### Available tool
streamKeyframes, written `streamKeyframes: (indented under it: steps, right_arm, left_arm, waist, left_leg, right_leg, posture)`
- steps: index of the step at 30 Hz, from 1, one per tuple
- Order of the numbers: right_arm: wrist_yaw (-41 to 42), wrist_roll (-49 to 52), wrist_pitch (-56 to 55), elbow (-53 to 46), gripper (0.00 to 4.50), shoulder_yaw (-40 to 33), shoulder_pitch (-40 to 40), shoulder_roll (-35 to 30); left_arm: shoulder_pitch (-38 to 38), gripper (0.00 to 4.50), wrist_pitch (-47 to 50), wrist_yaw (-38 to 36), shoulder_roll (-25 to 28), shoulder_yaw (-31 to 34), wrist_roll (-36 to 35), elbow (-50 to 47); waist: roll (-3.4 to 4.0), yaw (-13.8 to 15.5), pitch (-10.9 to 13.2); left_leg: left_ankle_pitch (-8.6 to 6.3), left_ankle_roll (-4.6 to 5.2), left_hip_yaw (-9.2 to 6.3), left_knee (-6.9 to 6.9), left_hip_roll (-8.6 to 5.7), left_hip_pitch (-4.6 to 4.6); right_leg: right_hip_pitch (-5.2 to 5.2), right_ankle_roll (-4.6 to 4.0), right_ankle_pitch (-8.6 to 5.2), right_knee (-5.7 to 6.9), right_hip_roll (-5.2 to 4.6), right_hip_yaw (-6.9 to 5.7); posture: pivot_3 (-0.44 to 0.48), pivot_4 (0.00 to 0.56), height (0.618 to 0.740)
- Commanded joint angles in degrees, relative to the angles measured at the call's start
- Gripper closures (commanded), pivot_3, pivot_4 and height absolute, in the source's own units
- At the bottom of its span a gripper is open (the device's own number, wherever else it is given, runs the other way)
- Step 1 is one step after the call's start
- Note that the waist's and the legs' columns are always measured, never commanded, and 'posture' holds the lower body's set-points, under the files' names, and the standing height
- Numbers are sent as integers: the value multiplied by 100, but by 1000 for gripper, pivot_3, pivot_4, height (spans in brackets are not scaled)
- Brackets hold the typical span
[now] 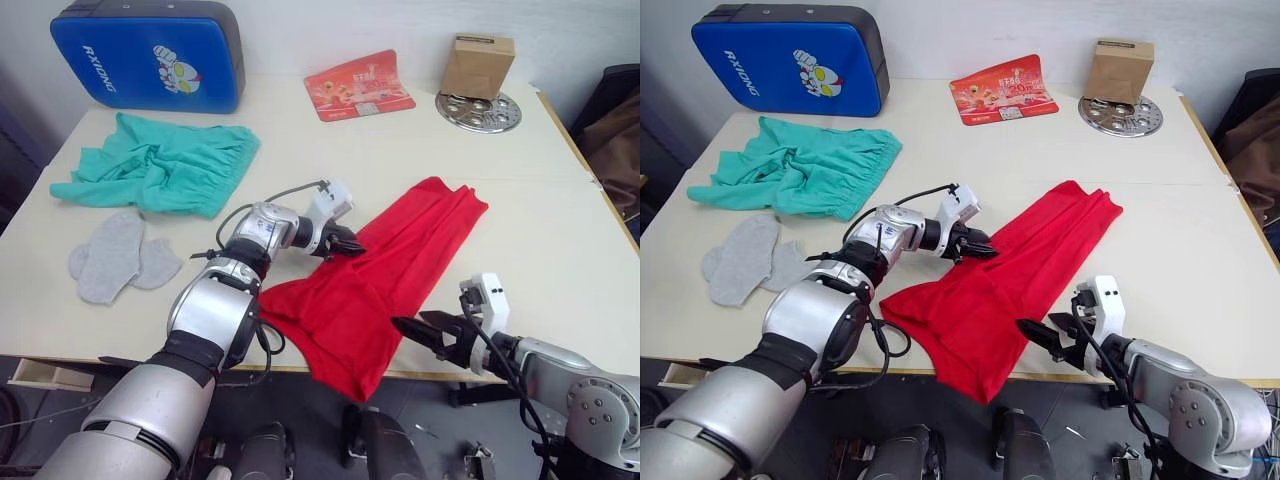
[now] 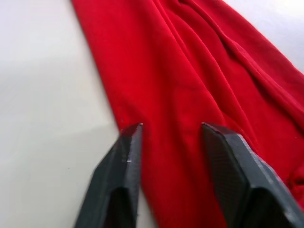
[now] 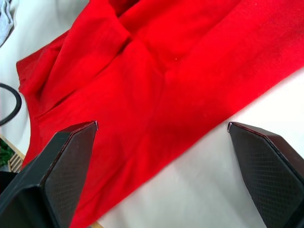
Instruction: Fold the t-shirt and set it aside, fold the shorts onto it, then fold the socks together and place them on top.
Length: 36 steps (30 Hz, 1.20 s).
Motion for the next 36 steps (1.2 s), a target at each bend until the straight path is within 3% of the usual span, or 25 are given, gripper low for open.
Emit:
streamKeyframes:
  steps: [1,3,8,12,18,22,25,29,36]
  right_arm:
    - [-295,-235,-76,529,624,274,-37,149]
    - [-385,-322,-211,748,1339,334,-160,172]
    - [-421,-369,-381,1140,3180,369,-444,34]
    - [-110,-344,-513,1631,4466,465,-821,-546]
    - [921,-659,-1226,3134,4466,1297,-1774,-1972]
    - [1680,-1011,-1859,4045,4466,2052,-2414,-2536]
    - [2127,-1339,-2333,4655,4466,2485,-2840,-2700]
    - [2720,-1654,-2850,5119,4466,2955,-3191,-2780]
    - [3233,-1957,-3475,5539,4466,3085,-3574,-2618]
  left_arm:
    - [-76,3792,-95,21,-43,121,59,-39]
    - [-46,4473,-114,0,-32,145,68,-40]
    - [53,4500,-81,31,100,317,32,-49]
    - [162,4500,9,96,302,612,-104,-79]
    - [507,4500,186,18,764,1103,-460,-383]
    - [985,4500,666,-43,986,1343,-831,-1199]
    - [1823,4500,1336,66,1074,1414,-1126,-2717]
    - [2956,4500,2427,789,1030,1649,-1579,-5051]
    - [3736,4500,3202,1707,970,1808,-2005,-6864]
  waist:
    - [-13,-43,-8]
    - [-14,-76,-9]
    - [-14,-89,-9]
    - [-14,-100,-8]
    - [-11,-73,-7]
    - [-11,-63,-7]
    - [-10,-66,-6]
    - [-8,-80,-5]
    - [-8,-52,-5]
  left_leg:
    - [0,0,0,0,0,1]
    - [0,0,2,0,1,8]
    - [1,-1,6,0,2,13]
    - [1,-1,9,0,3,14]
    - [2,3,11,4,-4,9]
    - [3,2,4,1,0,-3]
    - [3,1,8,3,0,-4]
    - [4,-3,9,4,6,-2]
    - [5,-5,8,15,5,-1]
  right_leg:
    - [1,0,0,-1,0,0]
    - [3,0,0,-2,-1,6]
    - [2,-1,0,9,0,10]
    - [0,-2,0,20,-1,13]
    - [-3,-1,1,21,-10,12]
    - [-8,-1,0,15,-9,2]
    - [-8,-1,1,13,-10,3]
    - [-9,0,1,16,-9,9]
    - [-6,0,3,24,-15,11]
  posture:
    - [0,150,740]
    - [0,150,740]
    - [0,150,740]
    - [0,150,740]
    - [0,150,740]
    - [0,150,740]
    - [0,150,740]
    - [0,150,740]
    - [0,150,740]
